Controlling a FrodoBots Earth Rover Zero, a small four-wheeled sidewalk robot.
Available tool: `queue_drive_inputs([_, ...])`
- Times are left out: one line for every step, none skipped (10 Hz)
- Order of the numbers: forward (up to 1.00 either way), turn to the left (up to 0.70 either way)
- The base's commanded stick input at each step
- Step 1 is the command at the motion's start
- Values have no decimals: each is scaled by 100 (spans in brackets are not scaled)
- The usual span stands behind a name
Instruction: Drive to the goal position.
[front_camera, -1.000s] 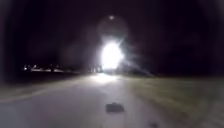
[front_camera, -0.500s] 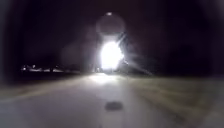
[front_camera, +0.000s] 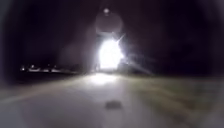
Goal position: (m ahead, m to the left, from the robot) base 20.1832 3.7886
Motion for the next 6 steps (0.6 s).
queue_drive_inputs([100,0])
queue_drive_inputs([100,0])
queue_drive_inputs([100,0])
queue_drive_inputs([100,0])
queue_drive_inputs([100,0])
queue_drive_inputs([100,0])
